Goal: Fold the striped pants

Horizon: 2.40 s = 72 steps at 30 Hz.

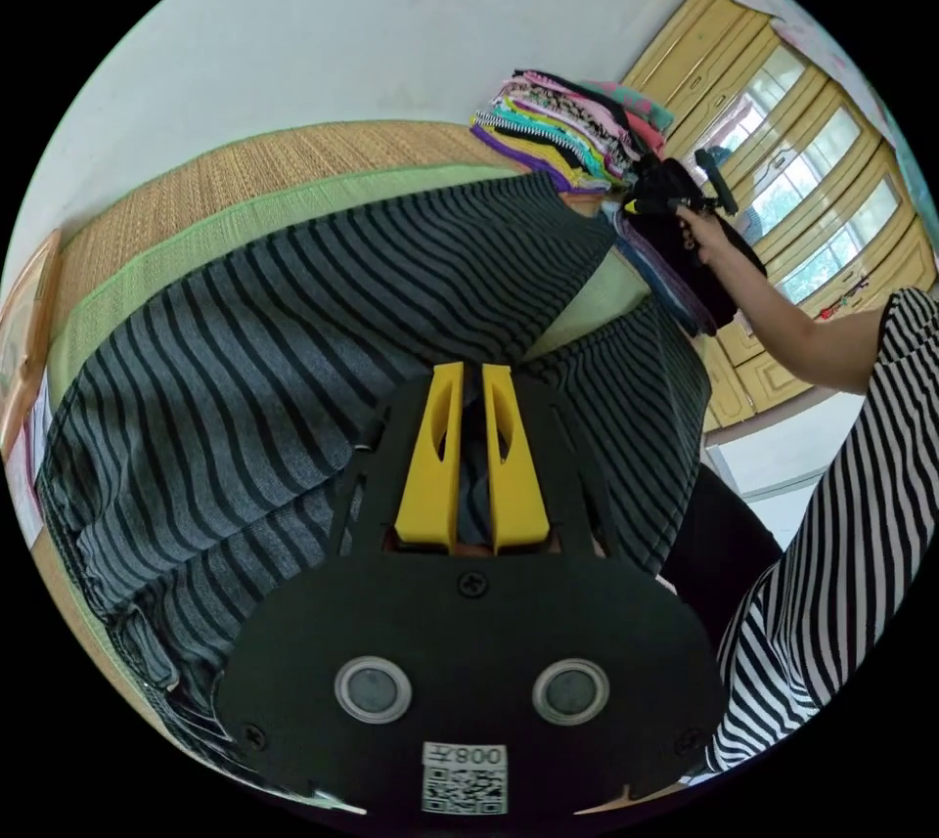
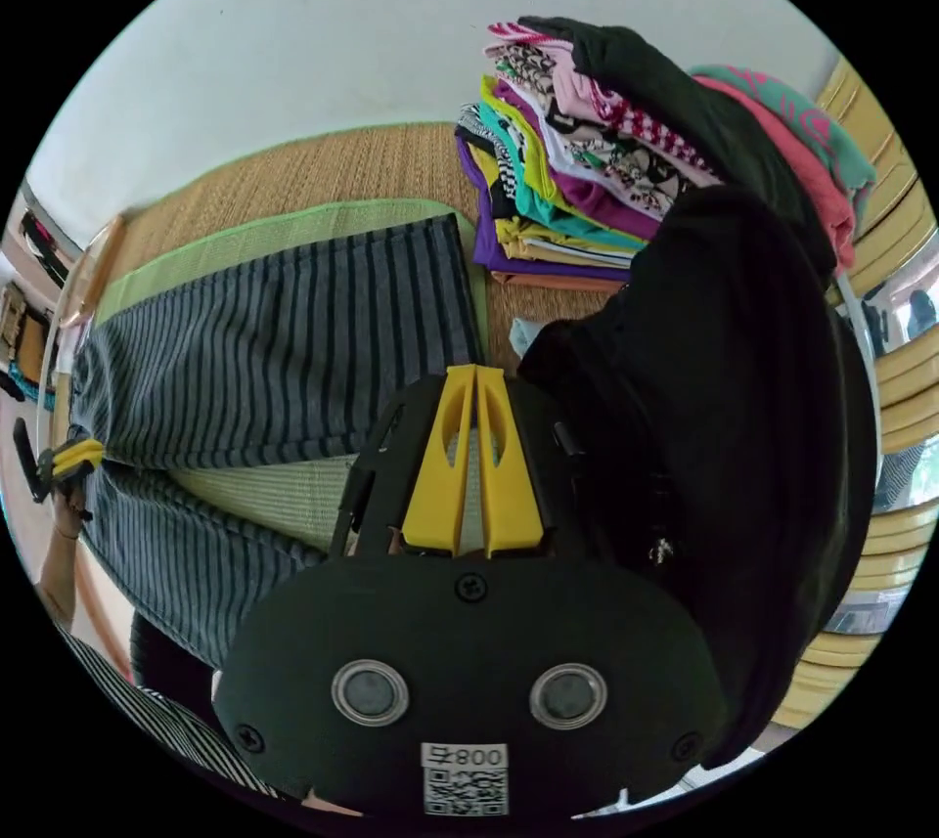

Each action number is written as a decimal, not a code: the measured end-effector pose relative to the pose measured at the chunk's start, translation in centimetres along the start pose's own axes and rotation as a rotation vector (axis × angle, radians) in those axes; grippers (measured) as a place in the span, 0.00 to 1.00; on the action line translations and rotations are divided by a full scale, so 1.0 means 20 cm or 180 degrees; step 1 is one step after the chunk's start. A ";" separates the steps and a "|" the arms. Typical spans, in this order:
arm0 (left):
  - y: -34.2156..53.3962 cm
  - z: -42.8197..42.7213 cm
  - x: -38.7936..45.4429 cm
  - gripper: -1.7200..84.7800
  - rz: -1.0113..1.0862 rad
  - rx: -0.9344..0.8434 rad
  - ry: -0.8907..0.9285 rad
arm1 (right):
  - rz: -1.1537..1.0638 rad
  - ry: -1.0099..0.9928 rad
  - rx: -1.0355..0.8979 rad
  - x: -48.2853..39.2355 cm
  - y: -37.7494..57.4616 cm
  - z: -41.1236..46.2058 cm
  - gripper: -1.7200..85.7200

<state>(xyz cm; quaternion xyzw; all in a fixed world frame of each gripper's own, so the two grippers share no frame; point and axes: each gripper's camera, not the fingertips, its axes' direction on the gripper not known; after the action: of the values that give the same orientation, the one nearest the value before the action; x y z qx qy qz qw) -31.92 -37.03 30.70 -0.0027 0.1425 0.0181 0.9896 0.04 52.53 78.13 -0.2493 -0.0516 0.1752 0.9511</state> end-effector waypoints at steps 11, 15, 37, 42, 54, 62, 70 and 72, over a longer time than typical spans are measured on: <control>-0.03 0.06 -0.22 0.02 -0.0501 -0.0439 -0.0525 | -0.0160 -0.0275 -0.0598 -0.33 -0.16 0.12 0.02; -0.04 -0.08 -0.22 0.02 -0.0455 -0.0111 -0.0728 | -0.0375 -0.0354 -0.0292 -0.52 -0.22 -0.14 0.02; -0.02 -0.46 -0.73 0.02 -0.1248 -0.0379 -0.1651 | -0.0856 -0.0936 -0.0365 -1.54 -0.41 -0.70 0.02; 0.15 -0.65 -0.65 0.02 -0.1077 -0.0221 -0.1744 | -0.0951 -0.1297 -0.0041 -1.73 -0.39 -1.05 0.02; 0.66 -1.01 -0.47 0.02 -0.1169 -0.0093 -0.1472 | -0.1417 -0.1211 -0.0257 -2.33 -0.52 -1.37 0.02; 1.11 -1.18 -0.45 0.02 -0.1772 -0.0586 -0.2025 | -0.2251 -0.2064 -0.0460 -3.01 0.01 -1.77 0.02; 1.32 -1.28 -0.46 0.02 -0.1963 -0.0779 -0.1677 | -0.2265 -0.1873 -0.1141 -3.27 0.25 -1.77 0.02; 1.34 -1.31 -0.45 0.02 -0.2014 -0.0738 -0.1614 | -0.2225 -0.1818 -0.1207 -3.27 0.30 -1.80 0.02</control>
<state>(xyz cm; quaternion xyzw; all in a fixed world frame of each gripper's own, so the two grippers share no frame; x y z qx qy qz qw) -49.00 -10.82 8.06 -0.1531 -0.1163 -0.2706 0.9433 -56.21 17.50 43.04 -0.3278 -0.4220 -0.1056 0.8386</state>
